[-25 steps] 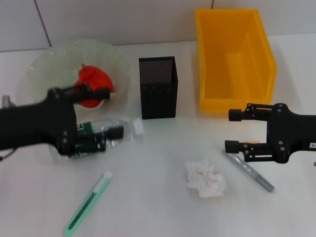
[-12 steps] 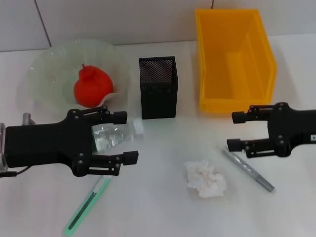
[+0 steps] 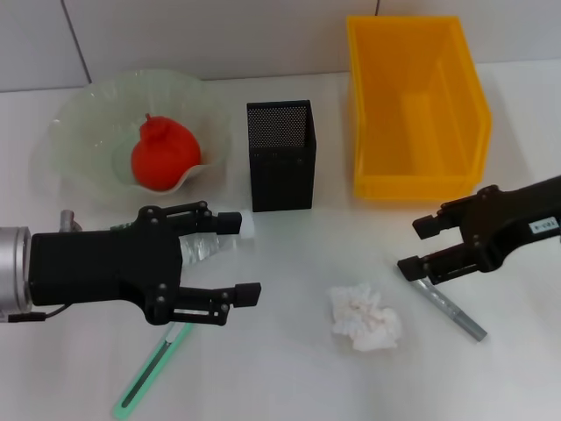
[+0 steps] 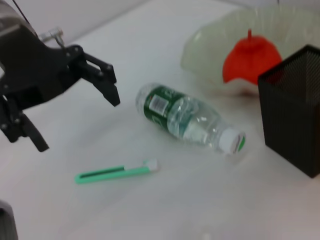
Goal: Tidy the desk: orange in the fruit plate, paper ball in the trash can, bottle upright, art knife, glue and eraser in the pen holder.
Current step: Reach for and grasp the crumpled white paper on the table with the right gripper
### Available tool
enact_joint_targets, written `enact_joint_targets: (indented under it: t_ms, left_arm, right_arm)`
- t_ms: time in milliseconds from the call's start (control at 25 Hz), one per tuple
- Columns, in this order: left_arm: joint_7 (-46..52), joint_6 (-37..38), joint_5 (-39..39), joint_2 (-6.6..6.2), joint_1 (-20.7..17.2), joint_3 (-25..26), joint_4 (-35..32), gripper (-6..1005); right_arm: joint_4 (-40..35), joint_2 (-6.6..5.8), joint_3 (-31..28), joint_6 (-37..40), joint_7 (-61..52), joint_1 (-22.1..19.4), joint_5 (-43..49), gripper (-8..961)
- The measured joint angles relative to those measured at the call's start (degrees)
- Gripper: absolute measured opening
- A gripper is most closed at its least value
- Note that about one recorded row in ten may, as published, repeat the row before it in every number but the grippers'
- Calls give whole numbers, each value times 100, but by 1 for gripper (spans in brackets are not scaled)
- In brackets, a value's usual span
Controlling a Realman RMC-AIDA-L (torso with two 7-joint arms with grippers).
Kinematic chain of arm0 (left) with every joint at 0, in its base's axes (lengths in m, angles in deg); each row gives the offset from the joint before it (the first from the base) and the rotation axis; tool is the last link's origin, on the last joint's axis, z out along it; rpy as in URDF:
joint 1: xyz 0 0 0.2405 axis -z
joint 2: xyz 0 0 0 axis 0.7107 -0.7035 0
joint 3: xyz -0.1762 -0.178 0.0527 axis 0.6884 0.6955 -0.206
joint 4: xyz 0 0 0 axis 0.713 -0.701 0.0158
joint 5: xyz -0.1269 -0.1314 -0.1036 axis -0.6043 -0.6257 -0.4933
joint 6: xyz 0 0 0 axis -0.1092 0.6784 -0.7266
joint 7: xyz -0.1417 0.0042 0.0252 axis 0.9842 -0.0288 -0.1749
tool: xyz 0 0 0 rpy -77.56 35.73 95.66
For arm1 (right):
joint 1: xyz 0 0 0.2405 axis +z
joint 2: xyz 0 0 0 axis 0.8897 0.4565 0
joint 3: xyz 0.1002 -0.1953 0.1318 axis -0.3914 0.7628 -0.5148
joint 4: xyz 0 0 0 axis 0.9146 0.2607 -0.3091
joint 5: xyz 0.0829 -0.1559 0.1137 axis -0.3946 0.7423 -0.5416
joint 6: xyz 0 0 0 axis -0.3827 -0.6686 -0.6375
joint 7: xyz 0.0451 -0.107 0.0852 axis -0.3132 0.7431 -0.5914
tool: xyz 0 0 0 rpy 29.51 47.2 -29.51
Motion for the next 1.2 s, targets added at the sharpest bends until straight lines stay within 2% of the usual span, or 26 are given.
enact_joint_targets:
  t_ms: [360,400,720,800,1000,1200]
  left_arm:
    - [21,3,4,10,0,-17,32,855]
    - [26,4,4,9,0,-21,32,854]
    - [40,6,22,-7,-1,-48,38,852]
    - [40,6,57,-3,-1,-46,40,851]
    - [40,6,156,6,-1,-41,41,850]
    - [40,6,161,9,-1,-18,80,848]
  right_arm:
    - [-559,-13,834,136,-1087,590,1142,762]
    - [-533,-9,1058,141,-1281,741,1347,762]
    - [-341,0,1400,296,-1581,1211,1562,762]
    - [-253,7,1668,244,-1687,1344,1672,762]
    - [47,17,2019,92,-1743,1467,1702,762]
    - [301,19,2115,-70,-1746,1521,1710,762]
